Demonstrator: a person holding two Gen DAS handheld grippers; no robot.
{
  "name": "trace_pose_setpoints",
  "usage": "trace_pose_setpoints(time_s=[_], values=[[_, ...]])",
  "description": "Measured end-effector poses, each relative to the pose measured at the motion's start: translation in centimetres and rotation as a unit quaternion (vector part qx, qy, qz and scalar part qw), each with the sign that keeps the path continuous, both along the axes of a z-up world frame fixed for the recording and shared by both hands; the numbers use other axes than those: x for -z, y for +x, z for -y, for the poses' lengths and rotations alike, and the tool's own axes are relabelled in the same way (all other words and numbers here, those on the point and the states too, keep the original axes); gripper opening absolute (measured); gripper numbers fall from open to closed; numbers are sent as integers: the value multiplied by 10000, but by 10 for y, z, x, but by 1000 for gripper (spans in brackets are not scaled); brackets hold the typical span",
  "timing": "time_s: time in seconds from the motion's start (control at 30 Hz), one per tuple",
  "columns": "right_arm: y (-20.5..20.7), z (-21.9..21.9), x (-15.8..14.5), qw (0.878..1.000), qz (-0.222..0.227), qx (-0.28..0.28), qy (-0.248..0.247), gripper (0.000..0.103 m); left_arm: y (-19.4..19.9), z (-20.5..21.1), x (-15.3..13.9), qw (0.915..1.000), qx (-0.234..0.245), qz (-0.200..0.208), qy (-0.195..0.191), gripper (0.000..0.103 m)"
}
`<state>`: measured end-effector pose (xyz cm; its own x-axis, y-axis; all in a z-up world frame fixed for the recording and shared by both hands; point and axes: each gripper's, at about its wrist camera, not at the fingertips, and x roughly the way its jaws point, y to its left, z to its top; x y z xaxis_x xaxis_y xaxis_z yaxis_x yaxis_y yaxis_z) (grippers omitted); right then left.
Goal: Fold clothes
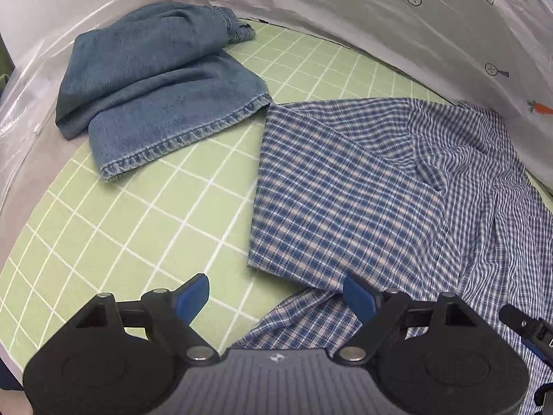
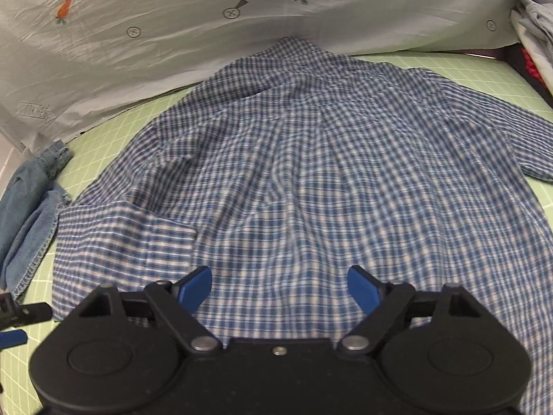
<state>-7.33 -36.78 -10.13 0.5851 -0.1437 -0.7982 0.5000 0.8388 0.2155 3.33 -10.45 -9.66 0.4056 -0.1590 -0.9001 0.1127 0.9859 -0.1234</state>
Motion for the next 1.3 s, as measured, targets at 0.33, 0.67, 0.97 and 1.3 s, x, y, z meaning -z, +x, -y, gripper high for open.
trace_pose_setpoints(time_s=[0.33,0.67,0.97,1.3], values=[[38,-56,7,9972,23,-729,181,71,10,5,12,9990,324,-108,286,86],[66,-67,26,9953,-11,-911,326,72,34,-3,36,9973,459,-434,377,90],[77,-71,43,9955,-329,-849,254,80,50,3,51,9944,635,-588,607,95],[82,-84,45,9934,-338,-1097,-84,82,53,3,57,9930,735,-561,734,103]])
